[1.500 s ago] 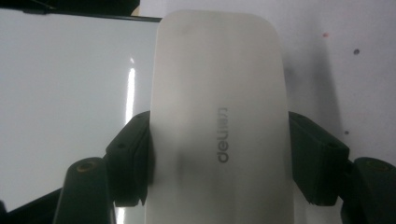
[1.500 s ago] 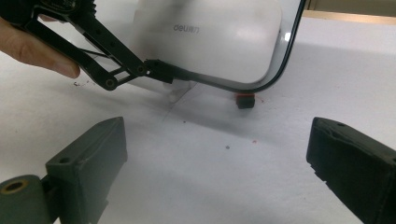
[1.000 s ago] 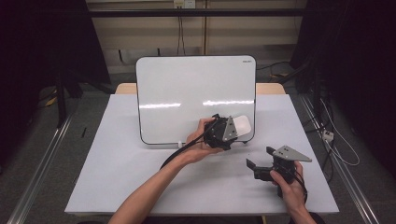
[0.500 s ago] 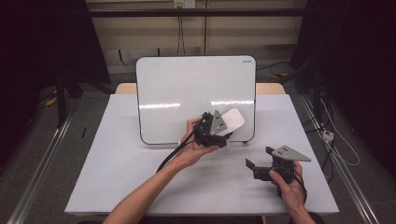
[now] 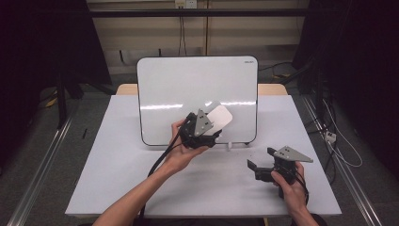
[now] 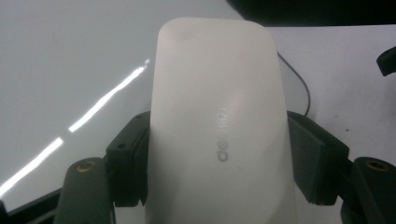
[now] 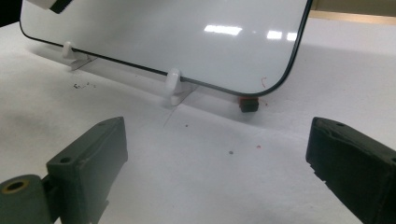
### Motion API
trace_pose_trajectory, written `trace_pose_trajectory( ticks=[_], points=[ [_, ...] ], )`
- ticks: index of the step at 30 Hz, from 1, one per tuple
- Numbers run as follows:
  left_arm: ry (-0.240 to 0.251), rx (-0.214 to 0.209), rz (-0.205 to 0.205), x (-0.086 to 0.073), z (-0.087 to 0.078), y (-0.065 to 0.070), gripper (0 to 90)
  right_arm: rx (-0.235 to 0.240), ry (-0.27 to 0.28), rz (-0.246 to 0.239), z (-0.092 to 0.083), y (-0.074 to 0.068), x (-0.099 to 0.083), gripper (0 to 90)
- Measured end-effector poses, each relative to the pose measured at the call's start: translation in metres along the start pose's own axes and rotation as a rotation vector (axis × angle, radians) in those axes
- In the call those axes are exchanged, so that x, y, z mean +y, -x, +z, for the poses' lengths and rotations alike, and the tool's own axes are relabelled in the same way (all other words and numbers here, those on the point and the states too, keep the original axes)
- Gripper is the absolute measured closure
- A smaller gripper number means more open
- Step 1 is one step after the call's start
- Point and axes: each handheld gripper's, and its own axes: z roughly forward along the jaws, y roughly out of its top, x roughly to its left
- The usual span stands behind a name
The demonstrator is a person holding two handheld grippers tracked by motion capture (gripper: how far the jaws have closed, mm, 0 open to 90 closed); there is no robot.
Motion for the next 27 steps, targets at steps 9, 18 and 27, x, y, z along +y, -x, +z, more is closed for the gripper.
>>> trace_pose_trajectory(
  ticks=[9, 18, 27],
  points=[
    [-0.019, 0.07, -0.06, -0.02, -0.023, -0.021, 30.9, -0.005, -0.005, 0.003, 0.0, 0.002, -0.001, 5.3],
    [-0.036, 0.136, -0.092, -0.035, -0.042, -0.033, 30.9, 0.0, -0.002, 0.007, -0.002, 0.003, -0.003, 5.3],
    [-0.067, 0.205, -0.105, -0.056, -0.06, -0.043, 30.9, -0.008, -0.002, 0.008, -0.002, 0.002, -0.002, 5.4]
  ],
)
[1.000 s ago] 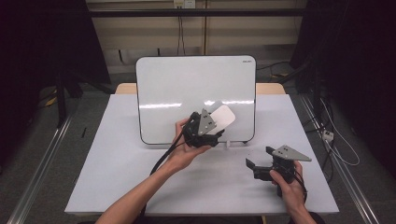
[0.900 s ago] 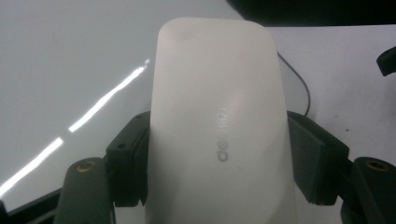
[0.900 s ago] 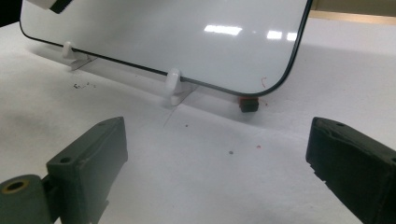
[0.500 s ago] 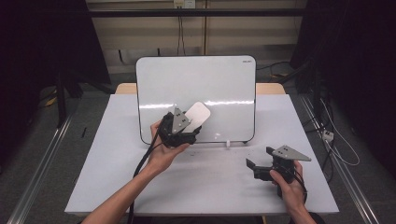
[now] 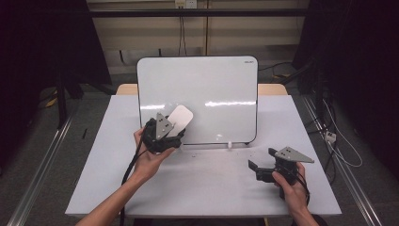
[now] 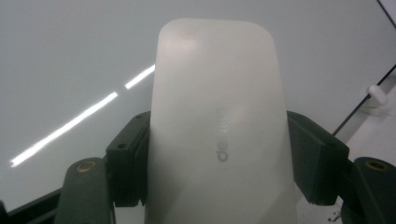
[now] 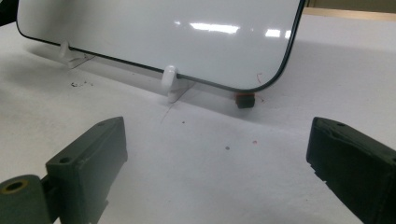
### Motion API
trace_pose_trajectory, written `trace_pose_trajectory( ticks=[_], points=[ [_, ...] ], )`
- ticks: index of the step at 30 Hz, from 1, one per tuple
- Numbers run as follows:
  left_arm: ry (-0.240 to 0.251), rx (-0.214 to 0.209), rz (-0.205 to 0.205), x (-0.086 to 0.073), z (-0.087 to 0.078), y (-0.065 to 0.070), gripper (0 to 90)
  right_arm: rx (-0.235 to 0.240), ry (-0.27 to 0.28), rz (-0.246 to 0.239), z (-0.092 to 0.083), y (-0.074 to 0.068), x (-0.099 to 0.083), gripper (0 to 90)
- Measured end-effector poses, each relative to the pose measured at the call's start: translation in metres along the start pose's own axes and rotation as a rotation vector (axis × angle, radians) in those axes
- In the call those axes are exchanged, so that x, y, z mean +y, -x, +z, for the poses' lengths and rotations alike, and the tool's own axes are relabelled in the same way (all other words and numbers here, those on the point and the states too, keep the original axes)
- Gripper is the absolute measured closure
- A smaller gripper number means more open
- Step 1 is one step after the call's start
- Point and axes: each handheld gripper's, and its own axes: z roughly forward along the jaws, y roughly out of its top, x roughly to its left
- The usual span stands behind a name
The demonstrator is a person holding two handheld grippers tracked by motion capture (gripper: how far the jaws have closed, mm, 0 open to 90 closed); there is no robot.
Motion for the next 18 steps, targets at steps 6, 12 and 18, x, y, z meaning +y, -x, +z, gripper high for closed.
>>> trace_pose_trajectory(
  ticks=[6, 12, 18],
  points=[
    [-0.019, 0.047, -0.017, -0.018, -0.009, -0.014, 30.9, -0.001, -0.001, -0.004, -0.001, -0.001, 0.0, 5.4],
    [-0.033, 0.071, -0.005, -0.029, -0.006, -0.023, 30.9, -0.001, -0.003, 0.0, 0.002, -0.002, 0.002, 5.4],
    [-0.054, 0.088, 0.04, -0.036, 0.001, -0.024, 30.9, 0.0, -0.007, 0.0, 0.003, -0.003, 0.002, 5.5]
  ],
)
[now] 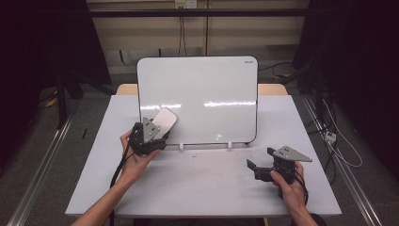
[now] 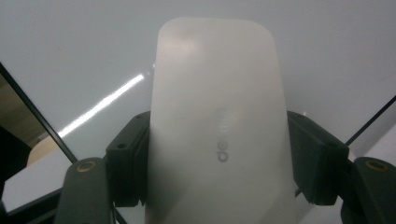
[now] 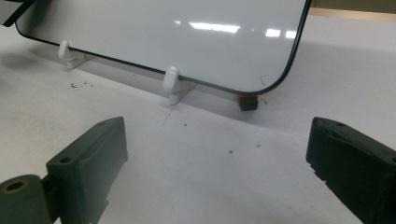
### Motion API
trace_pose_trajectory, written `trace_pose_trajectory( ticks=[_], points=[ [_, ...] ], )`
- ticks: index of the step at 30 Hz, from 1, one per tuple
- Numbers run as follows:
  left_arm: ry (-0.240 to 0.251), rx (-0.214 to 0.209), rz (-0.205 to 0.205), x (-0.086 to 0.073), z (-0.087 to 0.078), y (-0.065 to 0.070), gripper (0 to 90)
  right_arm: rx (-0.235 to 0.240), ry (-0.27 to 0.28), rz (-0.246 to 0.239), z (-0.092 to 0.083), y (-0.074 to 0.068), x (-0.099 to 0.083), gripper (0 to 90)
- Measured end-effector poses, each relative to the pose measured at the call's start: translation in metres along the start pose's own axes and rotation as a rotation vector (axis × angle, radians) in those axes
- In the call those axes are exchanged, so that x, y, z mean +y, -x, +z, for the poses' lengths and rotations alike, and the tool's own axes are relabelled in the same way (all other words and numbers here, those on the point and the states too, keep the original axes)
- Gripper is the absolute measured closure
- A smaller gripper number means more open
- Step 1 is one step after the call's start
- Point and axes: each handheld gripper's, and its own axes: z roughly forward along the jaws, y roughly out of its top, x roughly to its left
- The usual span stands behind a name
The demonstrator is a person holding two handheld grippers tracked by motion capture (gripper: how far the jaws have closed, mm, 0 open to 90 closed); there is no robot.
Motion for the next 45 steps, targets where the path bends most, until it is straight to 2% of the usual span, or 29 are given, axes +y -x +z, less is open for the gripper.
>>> trace_pose_trajectory(
  ticks=[5, 7, 11, 14, 17, 18, 19, 20, 23, 25, 27, 33, 38, 39, 40, 41, 43, 45],
  points=[
    [-0.04, 0.011, 0.038, -0.004, 0.005, 0.001, 30.9, 0.002, 0.001, -0.003, -0.001, 0.001, -0.001, 5.4],
    [-0.048, 0.032, 0.087, -0.005, 0.007, 0.003, 30.6, 0.006, 0.004, -0.005, -0.002, 0.0, -0.001, 5.4],
    [-0.049, 0.03, 0.105, -0.004, 0.007, 0.002, 30.2, 0.006, 0.006, -0.005, -0.004, 0.001, -0.002, 5.4],
    [-0.048, 0.013, 0.105, -0.005, 0.007, 0.0, 29.9, 0.003, 0.009, -0.007, -0.004, 0.002, -0.002, 5.4],
    [-0.052, -0.004, 0.068, -0.005, 0.006, -0.003, 28.2, 0.007, 0.008, -0.011, -0.005, 0.001, -0.002, 5.4],
    [-0.046, -0.013, 0.056, -0.005, 0.004, -0.006, 24.6, 0.008, 0.007, -0.008, -0.005, 0.0, -0.001, 5.4],
    [-0.037, -0.037, 0.033, -0.005, 0.001, -0.009, 20.1, 0.008, 0.006, -0.01, -0.005, 0.0, -0.001, 5.4],
    [-0.018, -0.056, 0.003, -0.005, -0.002, -0.013, 19.3, 0.009, 0.006, -0.01, -0.005, 0.0, -0.001, 5.4],
    [0.009, -0.062, -0.073, -0.006, -0.013, -0.025, 15.3, 0.006, 0.007, -0.007, -0.004, 0.0, -0.001, 5.4],
    [0.015, -0.087, -0.133, -0.007, -0.017, -0.031, 12.2, 0.006, 0.006, -0.009, -0.003, -0.001, -0.001, 5.4],
    [0.018, -0.092, -0.159, -0.009, -0.02, -0.033, 10.2, 0.008, 0.003, -0.017, -0.002, -0.002, -0.001, 5.4],
    [0.004, -0.121, -0.198, -0.01, -0.03, -0.027, 5.2, 0.006, 0.003, -0.016, -0.003, -0.002, -0.001, 5.4],
    [-0.012, -0.135, -0.277, -0.018, -0.041, -0.025, 5.2, 0.005, 0.002, -0.014, -0.003, -0.001, -0.001, 5.5],
    [-0.025, -0.128, -0.28, -0.019, -0.043, -0.024, 5.2, 0.006, 0.001, -0.014, -0.003, -0.002, -0.001, 5.5],
    [-0.018, -0.111, -0.268, -0.02, -0.046, -0.021, 5.2, 0.005, 0.004, -0.013, -0.003, -0.002, -0.001, 5.5],
    [-0.013, -0.118, -0.244, -0.021, -0.049, -0.02, 5.3, 0.005, 0.005, -0.013, -0.003, -0.002, -0.001, 5.5],
    [-0.005, -0.143, -0.238, -0.022, -0.055, -0.017, 4.8, 0.004, 0.003, -0.011, -0.003, -0.001, -0.001, 5.5],
    [-0.01, -0.129, -0.216, -0.024, -0.061, -0.013, 4.9, 0.003, 0.002, -0.01, -0.003, -0.001, -0.001, 5.5]
  ],
)
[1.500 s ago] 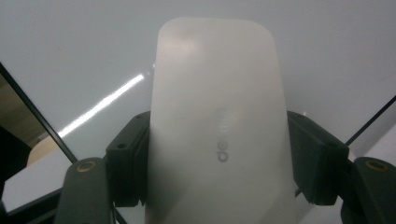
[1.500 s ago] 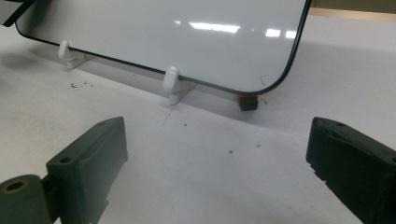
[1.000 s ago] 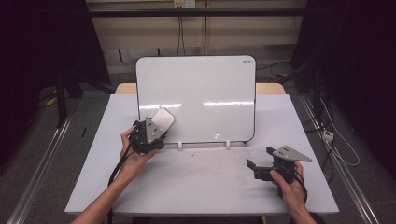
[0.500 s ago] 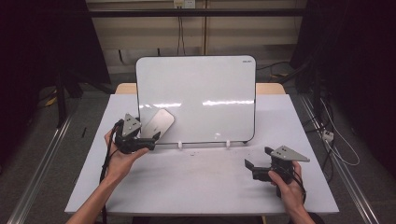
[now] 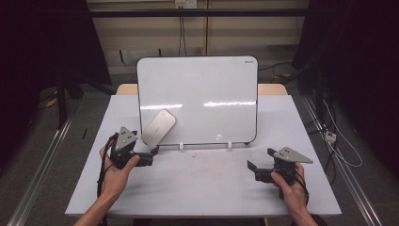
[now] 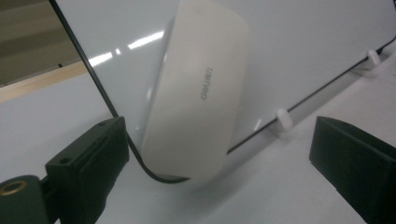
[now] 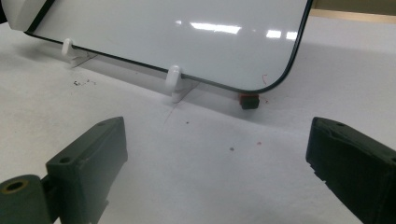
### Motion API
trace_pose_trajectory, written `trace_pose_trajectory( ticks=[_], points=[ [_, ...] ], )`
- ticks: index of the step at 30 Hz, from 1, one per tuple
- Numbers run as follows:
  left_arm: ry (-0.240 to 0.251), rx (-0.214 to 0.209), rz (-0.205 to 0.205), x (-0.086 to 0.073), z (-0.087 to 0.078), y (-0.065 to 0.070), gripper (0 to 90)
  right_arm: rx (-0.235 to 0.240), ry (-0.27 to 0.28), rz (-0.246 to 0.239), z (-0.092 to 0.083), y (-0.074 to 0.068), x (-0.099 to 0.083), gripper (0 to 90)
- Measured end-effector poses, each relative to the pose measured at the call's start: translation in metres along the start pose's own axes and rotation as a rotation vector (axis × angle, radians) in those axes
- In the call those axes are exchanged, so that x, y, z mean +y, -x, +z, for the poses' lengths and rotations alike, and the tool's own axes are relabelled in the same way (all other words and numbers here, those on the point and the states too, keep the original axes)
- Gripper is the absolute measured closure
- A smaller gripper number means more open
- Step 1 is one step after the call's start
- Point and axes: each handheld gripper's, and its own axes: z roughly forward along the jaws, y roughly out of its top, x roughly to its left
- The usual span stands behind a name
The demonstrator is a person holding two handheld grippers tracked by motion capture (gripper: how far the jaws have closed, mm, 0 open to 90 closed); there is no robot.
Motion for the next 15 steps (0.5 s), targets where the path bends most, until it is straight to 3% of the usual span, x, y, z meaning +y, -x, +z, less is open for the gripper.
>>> trace_pose_trajectory(
  ticks=[6, 9, 15],
  points=[
    [-0.033, -0.004, -0.015, -0.015, -0.011, 0.005, 4.9, 0.0, -0.003, -0.002, 0.0, 0.0, 0.0, 5.5],
    [-0.041, 0.017, -0.029, -0.023, -0.014, 0.005, 4.9, -0.002, -0.003, -0.001, 0.0, 0.0, 0.0, 5.5],
    [-0.03, 0.043, -0.094, -0.036, -0.02, -0.002, 4.9, -0.001, -0.004, -0.003, 0.0, 0.0, 0.0, 5.5]
  ],
)
